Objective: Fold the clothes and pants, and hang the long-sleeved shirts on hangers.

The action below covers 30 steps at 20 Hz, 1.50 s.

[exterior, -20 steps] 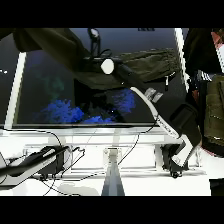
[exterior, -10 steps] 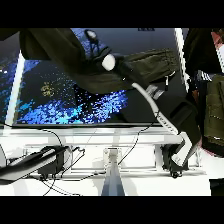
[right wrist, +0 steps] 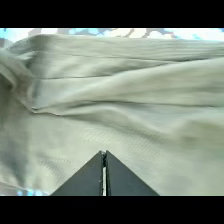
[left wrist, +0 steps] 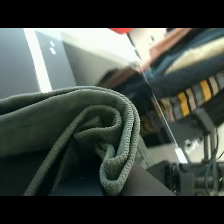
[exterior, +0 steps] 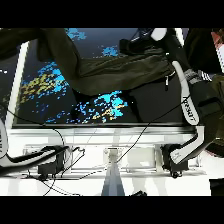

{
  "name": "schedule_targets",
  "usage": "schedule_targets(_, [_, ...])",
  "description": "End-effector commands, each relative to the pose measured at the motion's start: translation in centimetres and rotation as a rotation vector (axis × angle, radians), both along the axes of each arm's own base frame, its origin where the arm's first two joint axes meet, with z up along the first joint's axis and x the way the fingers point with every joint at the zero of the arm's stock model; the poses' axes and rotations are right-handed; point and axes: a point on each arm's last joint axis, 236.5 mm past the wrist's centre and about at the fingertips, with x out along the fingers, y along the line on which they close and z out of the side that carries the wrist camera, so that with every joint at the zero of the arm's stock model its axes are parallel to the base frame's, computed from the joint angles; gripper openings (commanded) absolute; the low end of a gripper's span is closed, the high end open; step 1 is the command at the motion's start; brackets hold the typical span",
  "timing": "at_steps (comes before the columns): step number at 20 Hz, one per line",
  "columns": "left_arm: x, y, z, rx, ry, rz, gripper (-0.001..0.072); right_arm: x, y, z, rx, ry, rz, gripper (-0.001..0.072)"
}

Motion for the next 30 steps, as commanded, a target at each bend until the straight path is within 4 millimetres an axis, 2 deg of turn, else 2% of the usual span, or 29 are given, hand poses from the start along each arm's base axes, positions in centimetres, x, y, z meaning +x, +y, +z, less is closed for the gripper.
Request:
schedule_targets(1, [1.3,-7.7,-3.9,0.005,0.044,-0.040,0.0021,0.2,-4.6,-0.1,-0.034,0.033,-0.024,0.0021])
schedule_targets(2, [0.8,-11.4,-5.7,0.012,0.069,-0.080,0.0021,0.2,-5.0,-0.2,-0.034,0.038,-0.029,0.0021])
schedule_targets(4, [-1.4,-18.2,-9.4,0.034,0.123,-0.185,0.0023,0.0,-4.9,-0.3,-0.036,0.044,-0.024,0.0021])
schedule_targets(5, [-2.5,-20.8,-11.1,0.047,0.147,-0.224,0.0061,0.0,-4.9,-0.3,-0.037,0.046,-0.023,0.0021])
schedule_targets(6, [-3.0,-22.4,-12.4,0.058,0.162,-0.236,0.0226,-0.2,-4.9,-0.3,-0.038,0.051,-0.019,0.0021])
schedule_targets(7, [-3.2,-23.0,-13.3,0.064,0.173,-0.241,0.0505,-0.5,-5.0,-0.5,-0.044,0.062,-0.011,0.0021])
schedule_targets(8, [-2.9,-22.7,-13.5,0.065,0.177,-0.235,0.0704,-0.9,-5.6,-0.8,-0.071,0.069,0.014,0.0021])
schedule_targets(10, [-1.6,-19.5,-13.7,0.118,0.160,-0.216,0.0691,-1.6,-7.0,-1.5,-0.126,0.081,0.061,0.0021])
schedule_targets(13, [-0.5,-10.8,-14.4,0.217,0.214,-0.197,0.0691,-1.3,-9.1,-1.8,-0.144,0.095,0.031,0.0021])
schedule_targets(16, [-2.0,-0.1,-16.3,0.223,0.443,-0.136,0.0687,-1.2,-9.9,-1.8,-0.147,0.096,0.018,0.0022])
schedule_targets(17, [-3.0,3.2,-17.2,0.220,0.520,-0.117,0.0639,-1.1,-10.0,-1.8,-0.147,0.097,0.016,0.0021])
schedule_targets(18, [-3.8,5.7,-17.9,0.218,0.565,-0.102,0.0555,-1.1,-10.1,-1.8,-0.149,0.094,0.017,0.0021])
schedule_targets(20, [-5.2,8.9,-19.3,0.182,0.632,-0.059,0.0542,-1.0,-10.0,-1.8,-0.148,0.089,0.015,0.0022])
schedule_targets(22, [-6.5,9.7,-22.0,0.155,0.695,-0.022,0.0542,-0.8,-10.0,-1.8,-0.147,0.084,0.013,0.0021])
schedule_targets(25, [-8.6,7.9,-27.6,0.156,0.774,0.008,0.0544,-0.9,-10.0,-1.8,-0.146,0.084,0.013,0.0021])
schedule_targets(27, [-8.4,6.7,-30.6,0.135,0.779,0.100,0.0543,-0.9,-10.0,-1.7,-0.145,0.084,0.013,0.0022])
schedule_targets(29, [-7.7,5.1,-32.0,0.077,0.778,0.175,0.0559,-0.9,-10.0,-1.7,-0.145,0.084,0.013,0.0021])
schedule_targets(30, [-7.4,4.0,-32.5,0.096,0.759,0.166,0.0625,-0.8,-10.0,-1.7,-0.144,0.083,0.012,0.0021])
